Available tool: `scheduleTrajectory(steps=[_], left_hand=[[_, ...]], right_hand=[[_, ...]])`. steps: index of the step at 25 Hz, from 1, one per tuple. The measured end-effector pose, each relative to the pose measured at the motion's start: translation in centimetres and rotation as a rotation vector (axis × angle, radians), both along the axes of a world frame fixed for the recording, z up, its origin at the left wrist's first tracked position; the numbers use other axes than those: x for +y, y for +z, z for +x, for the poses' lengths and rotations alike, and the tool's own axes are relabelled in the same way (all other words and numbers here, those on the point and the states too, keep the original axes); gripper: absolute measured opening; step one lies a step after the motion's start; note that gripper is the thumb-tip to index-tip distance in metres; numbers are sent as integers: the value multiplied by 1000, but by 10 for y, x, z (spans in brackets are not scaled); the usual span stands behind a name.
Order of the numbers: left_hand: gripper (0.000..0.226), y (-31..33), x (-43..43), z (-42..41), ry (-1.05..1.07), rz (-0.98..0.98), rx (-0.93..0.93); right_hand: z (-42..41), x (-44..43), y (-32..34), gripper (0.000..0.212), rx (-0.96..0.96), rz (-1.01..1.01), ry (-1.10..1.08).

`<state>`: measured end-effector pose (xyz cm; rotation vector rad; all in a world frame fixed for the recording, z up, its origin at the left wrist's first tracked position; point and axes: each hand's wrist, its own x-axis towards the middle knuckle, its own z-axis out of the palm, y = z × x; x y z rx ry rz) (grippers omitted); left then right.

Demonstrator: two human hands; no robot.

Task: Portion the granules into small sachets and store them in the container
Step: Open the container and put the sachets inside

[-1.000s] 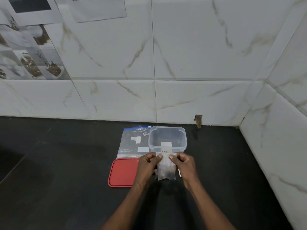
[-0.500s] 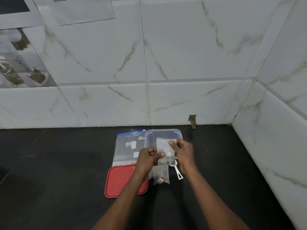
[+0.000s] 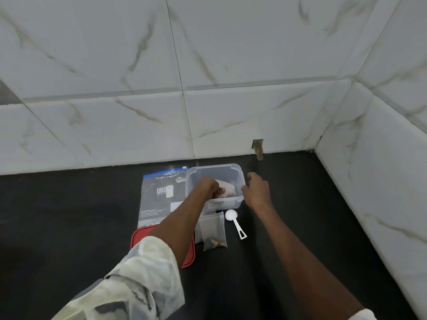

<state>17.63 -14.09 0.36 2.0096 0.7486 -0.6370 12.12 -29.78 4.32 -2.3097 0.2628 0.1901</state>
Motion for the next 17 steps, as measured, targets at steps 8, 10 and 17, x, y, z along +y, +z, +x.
scheduleTrajectory(steps=[8, 10, 17], left_hand=[[33, -6, -9, 2, -232, 332, -113], [35, -7, -9, 1, -246, 363, -118], [28, -4, -10, -3, -196, 327, -237]], right_hand=[[-3, 2, -8, 18, -53, 30, -35], [-3, 2, -8, 17, -55, 38, -41], [-4, 1, -10, 21, -72, 96, -45]])
